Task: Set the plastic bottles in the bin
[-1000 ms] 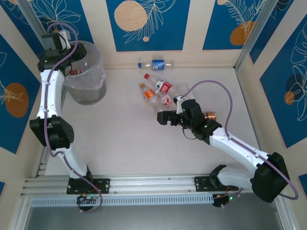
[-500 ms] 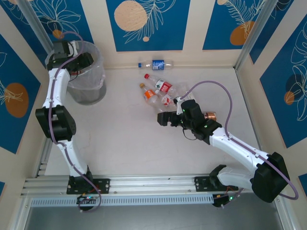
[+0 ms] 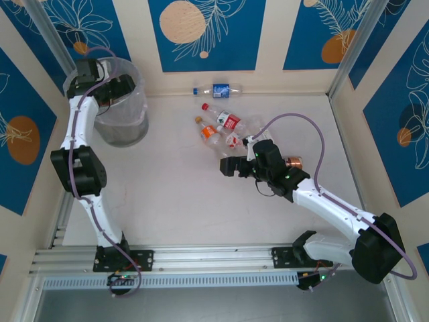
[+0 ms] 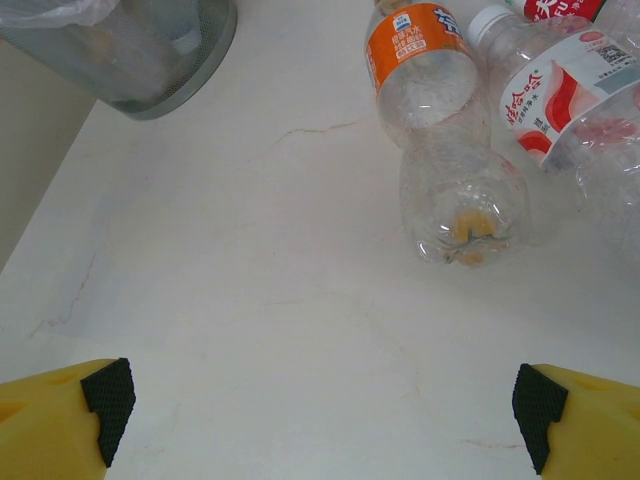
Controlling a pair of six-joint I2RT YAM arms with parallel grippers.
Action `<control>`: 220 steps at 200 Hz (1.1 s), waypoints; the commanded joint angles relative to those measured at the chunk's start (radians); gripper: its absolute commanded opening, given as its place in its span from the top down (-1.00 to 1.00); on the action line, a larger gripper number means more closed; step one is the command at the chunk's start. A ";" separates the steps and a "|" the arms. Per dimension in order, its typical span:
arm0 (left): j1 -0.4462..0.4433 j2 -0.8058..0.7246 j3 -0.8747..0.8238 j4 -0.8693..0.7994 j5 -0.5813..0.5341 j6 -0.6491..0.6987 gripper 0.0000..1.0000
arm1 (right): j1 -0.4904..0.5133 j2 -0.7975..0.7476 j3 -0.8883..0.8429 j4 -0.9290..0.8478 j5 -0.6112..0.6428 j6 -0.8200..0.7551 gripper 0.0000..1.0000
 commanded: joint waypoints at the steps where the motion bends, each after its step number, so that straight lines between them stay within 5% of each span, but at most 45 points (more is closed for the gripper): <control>1: 0.006 -0.004 0.059 -0.034 -0.008 0.018 -0.95 | -0.001 -0.008 0.015 -0.006 -0.006 0.013 -0.99; 91: 0.006 -0.075 0.075 -0.047 -0.042 0.035 -0.98 | -0.001 -0.010 0.012 -0.006 0.006 0.017 -0.98; 220: -0.014 -0.188 0.050 -0.026 0.050 0.001 -0.98 | -0.020 0.001 0.016 -0.014 0.054 0.045 -0.99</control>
